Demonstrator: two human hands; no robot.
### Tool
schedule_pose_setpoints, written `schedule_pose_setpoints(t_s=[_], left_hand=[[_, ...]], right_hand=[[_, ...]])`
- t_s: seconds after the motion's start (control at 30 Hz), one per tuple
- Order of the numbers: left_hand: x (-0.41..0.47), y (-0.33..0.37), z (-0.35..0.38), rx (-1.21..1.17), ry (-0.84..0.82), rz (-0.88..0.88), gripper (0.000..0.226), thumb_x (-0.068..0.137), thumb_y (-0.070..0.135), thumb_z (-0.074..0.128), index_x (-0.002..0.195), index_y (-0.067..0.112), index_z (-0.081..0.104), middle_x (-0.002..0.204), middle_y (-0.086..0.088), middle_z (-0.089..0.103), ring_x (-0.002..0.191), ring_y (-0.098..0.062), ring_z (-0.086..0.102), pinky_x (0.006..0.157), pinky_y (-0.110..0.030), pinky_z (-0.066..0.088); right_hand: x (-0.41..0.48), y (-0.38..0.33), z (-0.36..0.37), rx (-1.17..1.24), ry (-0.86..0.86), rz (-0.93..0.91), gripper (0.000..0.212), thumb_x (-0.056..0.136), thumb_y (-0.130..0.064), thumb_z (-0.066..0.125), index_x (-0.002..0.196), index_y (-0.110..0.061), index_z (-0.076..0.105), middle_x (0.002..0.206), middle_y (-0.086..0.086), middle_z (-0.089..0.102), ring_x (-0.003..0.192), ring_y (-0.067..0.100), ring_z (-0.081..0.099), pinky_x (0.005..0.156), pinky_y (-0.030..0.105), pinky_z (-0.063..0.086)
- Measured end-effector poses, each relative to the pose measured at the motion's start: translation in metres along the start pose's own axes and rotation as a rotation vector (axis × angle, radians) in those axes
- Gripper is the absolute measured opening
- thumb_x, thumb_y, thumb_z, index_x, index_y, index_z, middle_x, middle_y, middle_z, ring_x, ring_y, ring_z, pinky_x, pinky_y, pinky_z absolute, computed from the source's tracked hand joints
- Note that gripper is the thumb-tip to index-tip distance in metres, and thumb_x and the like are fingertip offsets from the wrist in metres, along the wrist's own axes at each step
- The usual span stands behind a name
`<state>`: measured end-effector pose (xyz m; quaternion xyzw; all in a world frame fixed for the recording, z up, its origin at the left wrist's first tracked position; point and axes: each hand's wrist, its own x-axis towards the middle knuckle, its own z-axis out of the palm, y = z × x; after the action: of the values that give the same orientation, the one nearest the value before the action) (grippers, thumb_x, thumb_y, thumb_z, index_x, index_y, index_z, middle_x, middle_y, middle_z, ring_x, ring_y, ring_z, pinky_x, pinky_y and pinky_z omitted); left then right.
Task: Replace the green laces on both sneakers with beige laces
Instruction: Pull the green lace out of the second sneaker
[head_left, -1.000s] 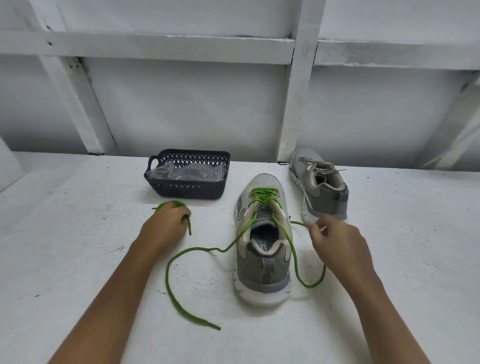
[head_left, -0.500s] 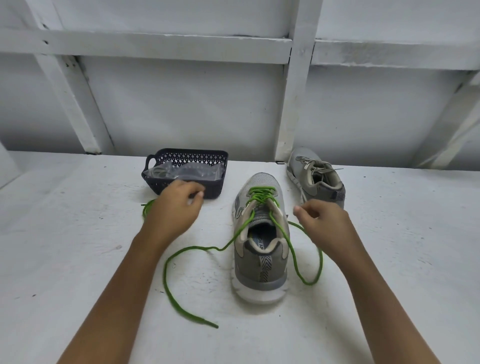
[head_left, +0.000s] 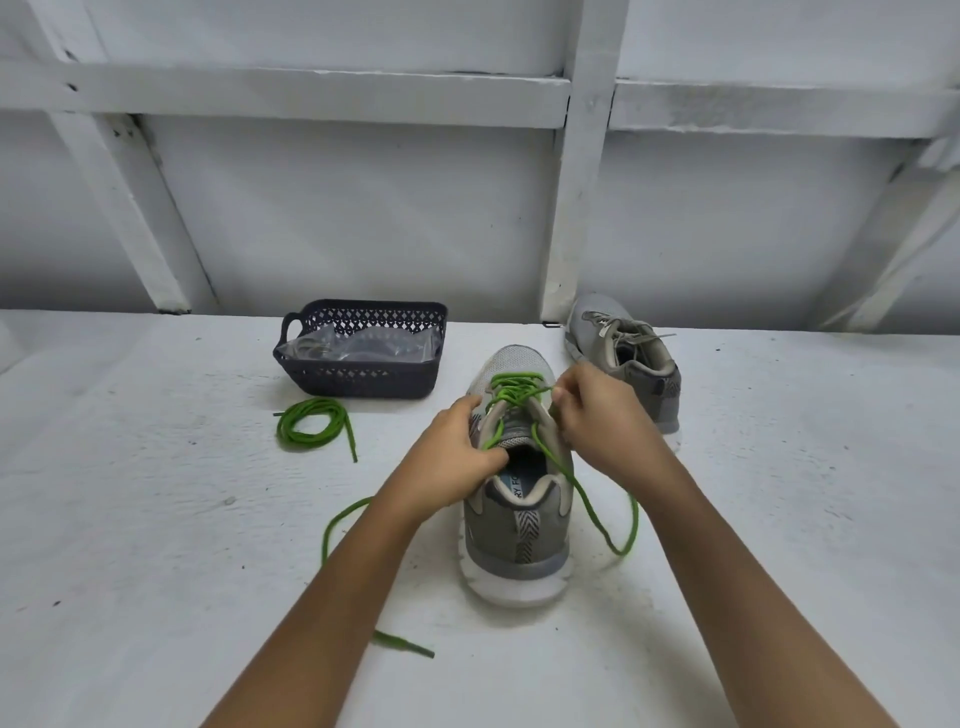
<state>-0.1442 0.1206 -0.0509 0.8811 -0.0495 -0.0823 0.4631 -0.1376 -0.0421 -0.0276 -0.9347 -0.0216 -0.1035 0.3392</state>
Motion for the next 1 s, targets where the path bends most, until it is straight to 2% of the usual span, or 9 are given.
schedule_pose_setpoints(t_s=[0.1,0.17,0.27,0.37,0.47,0.63,0.77,0.83,1.0], left_hand=[[-0.004,0.000,0.003,-0.059,0.049,0.017,0.033,0.079,0.017,0.061,0.112,0.020,0.062,0.106,-0.003,0.067,0.098,-0.016,0.062,0.084,-0.032,0.049],[-0.006,-0.001,0.005,-0.118,0.075,0.018,0.024,0.082,0.013,0.059,0.101,0.025,0.063,0.101,-0.001,0.068,0.093,-0.015,0.062,0.081,-0.031,0.049],[-0.008,-0.003,0.010,-0.257,0.091,0.005,0.032,0.073,0.023,0.060,0.105,0.029,0.064,0.104,0.003,0.068,0.095,-0.011,0.062,0.079,-0.027,0.049],[-0.009,-0.002,0.014,-0.341,0.132,-0.009,0.034,0.067,0.027,0.057,0.100,0.034,0.064,0.097,0.009,0.067,0.094,-0.010,0.061,0.080,-0.024,0.048],[-0.009,-0.004,0.017,-0.356,0.154,-0.018,0.043,0.061,0.030,0.053,0.102,0.032,0.066,0.099,0.010,0.068,0.097,-0.009,0.062,0.088,-0.029,0.050],[-0.010,-0.007,0.019,-0.375,0.176,-0.015,0.056,0.063,0.030,0.053,0.117,0.024,0.066,0.109,0.009,0.067,0.103,-0.008,0.061,0.095,-0.034,0.049],[-0.008,-0.008,0.021,-0.399,0.188,-0.015,0.053,0.062,0.030,0.053,0.113,0.026,0.067,0.108,0.009,0.068,0.102,-0.008,0.061,0.095,-0.034,0.049],[-0.008,-0.008,0.023,-0.405,0.191,-0.015,0.054,0.062,0.031,0.053,0.113,0.027,0.067,0.108,0.009,0.068,0.103,-0.009,0.061,0.095,-0.035,0.049],[-0.007,-0.011,0.024,-0.413,0.185,-0.014,0.056,0.062,0.033,0.052,0.116,0.026,0.066,0.111,0.007,0.067,0.104,-0.009,0.060,0.096,-0.036,0.048]], right_hand=[[0.005,-0.002,0.008,0.008,0.073,-0.010,0.016,0.100,-0.020,0.040,0.100,-0.008,0.050,0.086,0.011,0.062,0.081,0.029,0.057,0.073,0.037,0.044],[0.011,0.003,0.009,0.089,0.046,0.029,0.018,0.099,-0.024,0.045,0.091,-0.010,0.054,0.077,0.006,0.061,0.074,0.026,0.058,0.069,0.036,0.047],[0.013,0.017,-0.002,0.494,-0.194,0.174,0.030,0.095,-0.031,0.053,0.073,-0.012,0.058,0.061,-0.002,0.056,0.057,0.014,0.054,0.053,0.028,0.048],[0.009,0.030,-0.008,0.579,-0.319,0.077,0.016,0.090,-0.018,0.062,0.076,-0.011,0.063,0.062,-0.003,0.056,0.057,0.006,0.053,0.053,0.019,0.046],[0.010,0.034,-0.007,0.666,-0.313,0.052,0.017,0.092,-0.008,0.057,0.075,-0.008,0.059,0.063,0.002,0.057,0.056,0.006,0.054,0.052,0.017,0.047],[0.012,0.041,-0.003,0.978,-0.183,0.253,0.021,0.099,-0.013,0.042,0.081,-0.009,0.051,0.063,0.006,0.060,0.052,0.013,0.058,0.047,0.023,0.049],[0.005,0.046,0.001,0.967,-0.248,0.154,0.020,0.085,-0.025,0.056,0.086,-0.007,0.062,0.064,-0.001,0.059,0.055,0.008,0.055,0.049,0.018,0.044],[0.001,0.047,0.003,0.909,-0.256,0.078,0.018,0.079,-0.020,0.060,0.083,-0.003,0.063,0.063,-0.003,0.060,0.057,0.006,0.054,0.051,0.017,0.043],[0.001,0.044,0.009,1.090,-0.077,0.179,0.026,0.096,-0.015,0.045,0.073,-0.006,0.051,0.058,0.000,0.060,0.051,0.010,0.055,0.048,0.019,0.047]])
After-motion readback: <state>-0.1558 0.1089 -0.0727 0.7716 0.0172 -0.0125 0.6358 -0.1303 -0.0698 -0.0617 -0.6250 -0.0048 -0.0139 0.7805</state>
